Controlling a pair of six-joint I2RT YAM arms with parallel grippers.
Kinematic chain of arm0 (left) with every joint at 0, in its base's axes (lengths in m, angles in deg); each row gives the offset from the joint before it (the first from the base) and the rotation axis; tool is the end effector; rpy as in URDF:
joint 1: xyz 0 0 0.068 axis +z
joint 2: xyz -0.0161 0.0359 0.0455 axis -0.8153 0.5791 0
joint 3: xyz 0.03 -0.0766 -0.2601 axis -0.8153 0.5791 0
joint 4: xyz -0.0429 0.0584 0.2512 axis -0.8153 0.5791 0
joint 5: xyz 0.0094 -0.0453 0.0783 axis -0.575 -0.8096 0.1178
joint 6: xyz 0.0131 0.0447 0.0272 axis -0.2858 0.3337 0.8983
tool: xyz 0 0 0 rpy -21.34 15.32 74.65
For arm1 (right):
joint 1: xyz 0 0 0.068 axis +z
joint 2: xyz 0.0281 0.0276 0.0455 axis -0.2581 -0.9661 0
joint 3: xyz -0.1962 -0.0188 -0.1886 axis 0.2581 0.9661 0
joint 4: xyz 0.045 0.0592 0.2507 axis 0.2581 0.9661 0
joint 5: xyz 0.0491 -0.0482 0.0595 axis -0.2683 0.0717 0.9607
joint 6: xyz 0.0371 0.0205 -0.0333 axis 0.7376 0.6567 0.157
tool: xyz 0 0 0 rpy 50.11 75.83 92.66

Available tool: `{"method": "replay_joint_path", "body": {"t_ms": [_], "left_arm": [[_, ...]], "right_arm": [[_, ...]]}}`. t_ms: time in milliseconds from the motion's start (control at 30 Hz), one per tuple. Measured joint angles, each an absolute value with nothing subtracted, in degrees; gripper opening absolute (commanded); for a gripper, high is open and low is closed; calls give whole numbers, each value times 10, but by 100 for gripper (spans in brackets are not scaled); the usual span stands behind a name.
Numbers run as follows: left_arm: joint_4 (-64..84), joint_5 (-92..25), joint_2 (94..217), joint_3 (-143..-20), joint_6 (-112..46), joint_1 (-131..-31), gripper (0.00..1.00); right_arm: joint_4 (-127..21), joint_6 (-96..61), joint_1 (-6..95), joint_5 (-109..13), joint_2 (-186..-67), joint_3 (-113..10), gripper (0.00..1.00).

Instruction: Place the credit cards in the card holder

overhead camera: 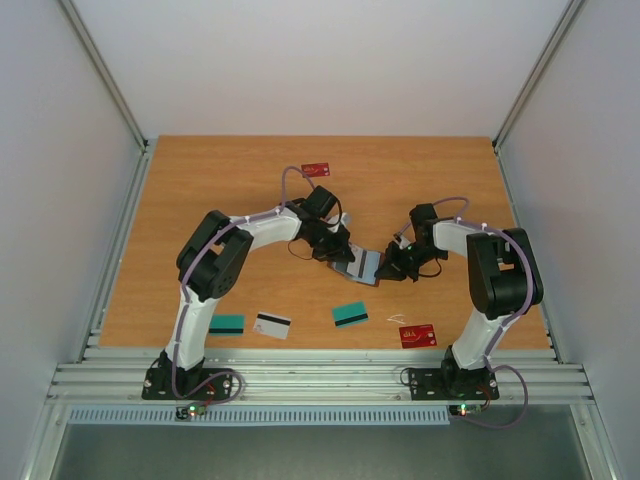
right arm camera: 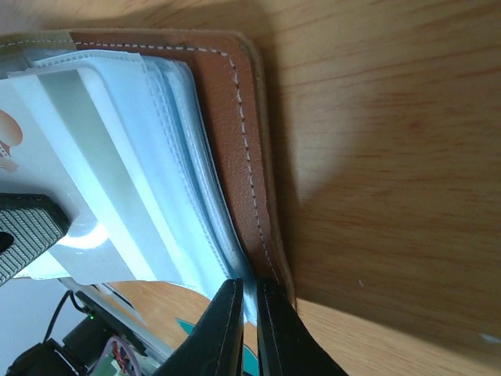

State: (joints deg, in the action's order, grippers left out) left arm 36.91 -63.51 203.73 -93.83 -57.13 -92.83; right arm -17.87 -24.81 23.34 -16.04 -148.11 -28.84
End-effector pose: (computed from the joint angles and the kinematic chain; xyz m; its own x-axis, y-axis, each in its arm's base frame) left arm 0.3318 -0.2893 0.1352 -0.9812 0.1894 -0.0376 0.1596 0.6856 -0.7102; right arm 0.2841 0.0648 0.1229 -0.9847 -0.1510 -0.0871 -0.1718 0.7542 0.6337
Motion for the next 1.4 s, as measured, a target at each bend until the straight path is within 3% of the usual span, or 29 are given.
{"method": "replay_joint_path", "body": {"t_ms": [1400], "left_arm": [[388,-648,2056,-963,-542,-939,4]], "right_arm": [[-181,-209,234,-139,-1490,-290,9]]}}
